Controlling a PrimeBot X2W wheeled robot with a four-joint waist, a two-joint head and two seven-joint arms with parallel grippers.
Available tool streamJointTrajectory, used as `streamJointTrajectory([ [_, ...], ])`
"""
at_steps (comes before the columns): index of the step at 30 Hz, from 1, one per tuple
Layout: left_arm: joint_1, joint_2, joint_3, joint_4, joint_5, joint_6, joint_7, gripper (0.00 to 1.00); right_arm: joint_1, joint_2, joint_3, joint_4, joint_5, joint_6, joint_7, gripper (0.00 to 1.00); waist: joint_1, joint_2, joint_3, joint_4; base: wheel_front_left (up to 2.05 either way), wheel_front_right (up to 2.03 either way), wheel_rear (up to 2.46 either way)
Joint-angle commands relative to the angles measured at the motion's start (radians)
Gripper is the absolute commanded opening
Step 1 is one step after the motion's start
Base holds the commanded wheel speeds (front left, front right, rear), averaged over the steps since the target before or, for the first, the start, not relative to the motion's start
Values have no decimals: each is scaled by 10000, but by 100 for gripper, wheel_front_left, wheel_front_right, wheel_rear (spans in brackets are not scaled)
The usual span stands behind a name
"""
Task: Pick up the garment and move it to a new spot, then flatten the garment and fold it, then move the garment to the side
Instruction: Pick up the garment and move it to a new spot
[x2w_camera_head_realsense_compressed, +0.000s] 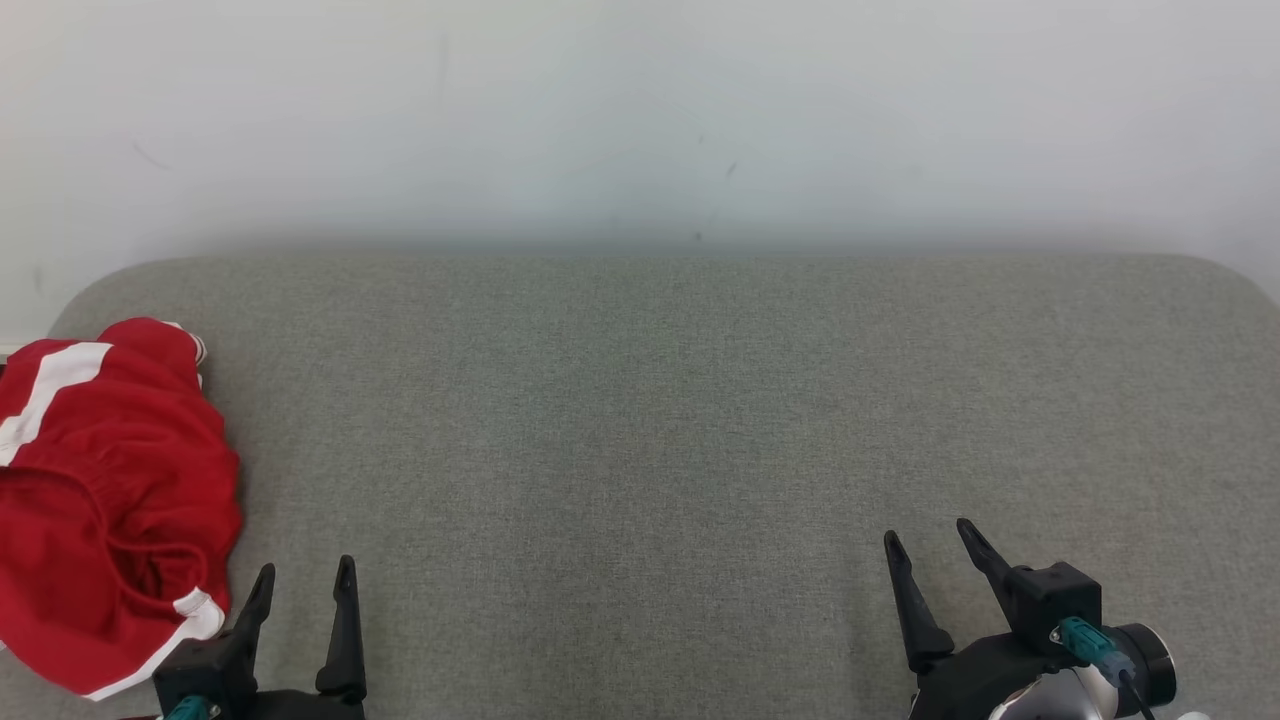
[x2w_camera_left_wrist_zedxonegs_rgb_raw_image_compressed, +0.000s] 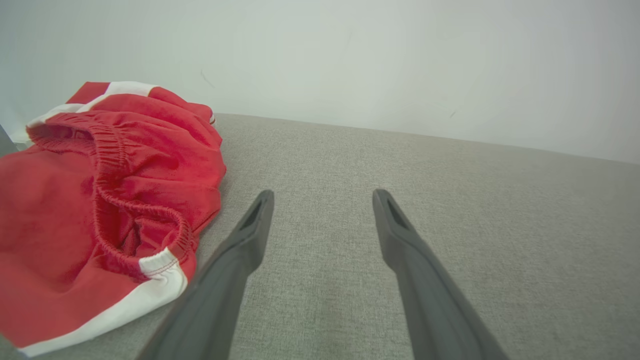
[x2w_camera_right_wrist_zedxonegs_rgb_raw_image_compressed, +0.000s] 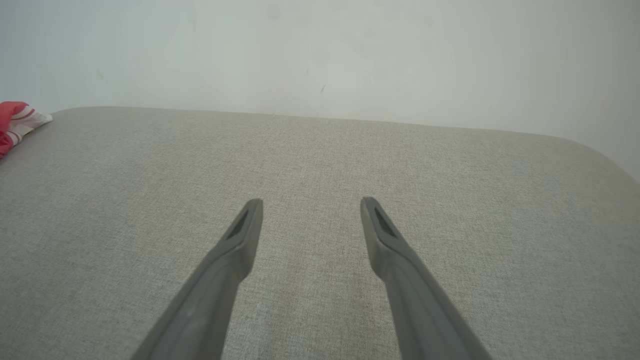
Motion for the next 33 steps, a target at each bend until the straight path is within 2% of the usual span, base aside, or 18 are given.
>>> streamJointTrajectory([
  [1, -63, 75, -24, -81, -41, 57, 159, 100, 55, -25, -23, -29, -67, 33, 27, 100, 0, -1, -14, 31, 0, 0, 0],
  [8, 25, 136, -85, -363, -36, 168, 385, 100, 111, -25, -52, -86, -89, 33, 54, 100, 0, -1, -38, 198, 0, 0, 0],
  [13, 139, 154, -80, -503, -98, 247, 349, 100, 158, -24, 28, -137, -32, 33, 44, 100, 0, -1, -20, 638, 0, 0, 0],
  [21, 313, 262, -61, -499, -56, 383, 314, 100, 137, -26, 277, -132, 120, 33, 115, 100, 0, -1, -25, 1967, 0, 0, 0],
  [33, 974, 395, 111, -1150, -11, 929, 383, 100, 25, -43, 722, -89, 369, 33, 107, 100, 0, -1, -51, 3949, 0, 0, 0],
])
